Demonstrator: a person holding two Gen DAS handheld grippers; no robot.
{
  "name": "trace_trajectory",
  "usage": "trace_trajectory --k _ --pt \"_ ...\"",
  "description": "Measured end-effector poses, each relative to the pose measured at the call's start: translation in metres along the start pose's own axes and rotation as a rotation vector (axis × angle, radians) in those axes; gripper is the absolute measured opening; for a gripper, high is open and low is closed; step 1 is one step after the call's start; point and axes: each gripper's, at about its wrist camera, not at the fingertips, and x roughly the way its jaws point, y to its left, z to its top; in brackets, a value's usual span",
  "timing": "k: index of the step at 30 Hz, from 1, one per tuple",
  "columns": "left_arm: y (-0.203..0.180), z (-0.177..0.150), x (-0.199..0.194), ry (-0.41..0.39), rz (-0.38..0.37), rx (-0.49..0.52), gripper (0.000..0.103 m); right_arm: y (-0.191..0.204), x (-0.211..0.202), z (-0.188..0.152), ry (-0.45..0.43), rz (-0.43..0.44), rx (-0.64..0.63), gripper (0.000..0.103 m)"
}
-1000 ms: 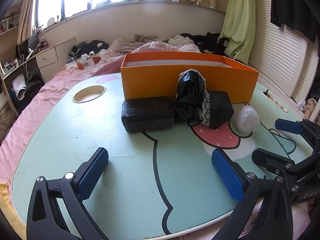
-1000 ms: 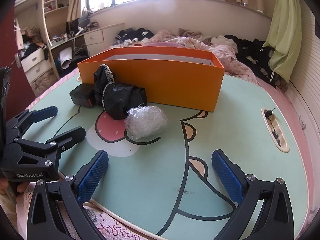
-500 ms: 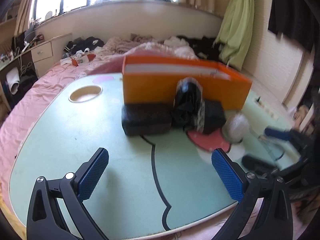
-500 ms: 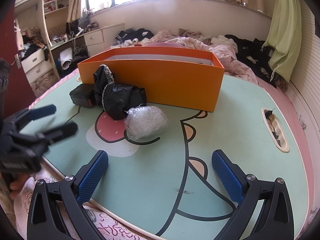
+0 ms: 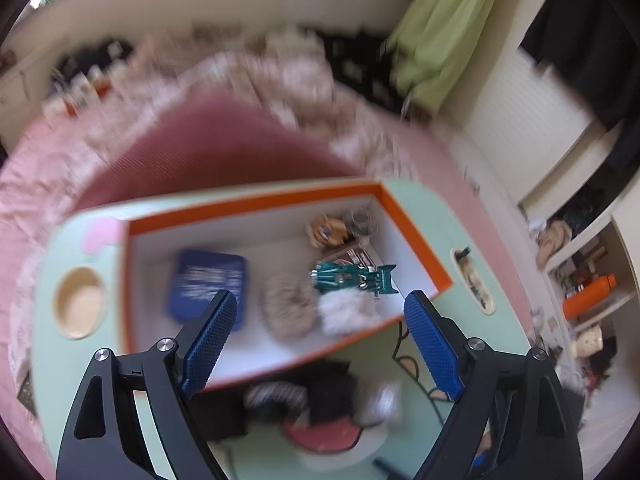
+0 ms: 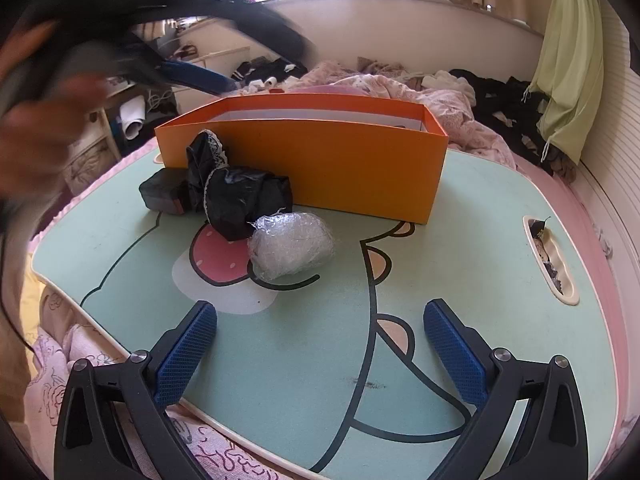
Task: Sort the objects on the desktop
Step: 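Grasp the green toy car and fluffy beige ball with the left gripper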
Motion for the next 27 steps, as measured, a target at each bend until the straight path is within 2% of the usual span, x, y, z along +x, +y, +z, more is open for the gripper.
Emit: trace_trajectory --k 2,6,9,11,12,14,17,20,23,27 --pt "-0.007 0.007 0.023 0.054 0.004 -0.004 0.086 0.0 0.001 0.0 0.0 0.001 0.001 0.103" --pt "-0.009 0.012 0.057 0.123 0.066 -0.019 0.086 0.001 0.0 0.0 -0.001 0.0 0.001 0.103" --pt "-0.002 0.015 0.078 0.205 0.028 -0.055 0.086 0.0 0.0 0.0 -0.001 0.001 0.001 0.103" --pt "0.0 0.013 0.084 0.226 -0.02 -0.065 0.086 0.0 0.001 -0.001 -0.001 0.002 0.002 0.103" --pt "0.0 0.012 0.085 0.221 -0.026 -0.065 0.085 0.001 0.0 0.0 -0.001 0.002 0.001 0.103" --pt "0.0 0.009 0.079 0.197 -0.068 -0.066 0.06 0.001 0.0 0.0 -0.001 0.002 0.001 0.103" --pt "-0.002 0.007 0.07 0.182 -0.077 -0.054 0.048 0.002 0.0 0.0 -0.002 0.002 0.001 0.103" --pt "-0.003 0.004 0.06 0.154 -0.059 -0.027 0.048 0.002 0.001 0.0 -0.003 0.001 0.0 0.103" --pt "0.001 0.003 0.044 0.106 -0.1 -0.03 0.048 0.001 0.001 0.001 -0.003 0.002 0.001 0.103" --pt "0.002 0.007 0.006 -0.003 -0.126 -0.03 0.048 0.001 0.001 0.0 -0.004 0.001 0.001 0.103"
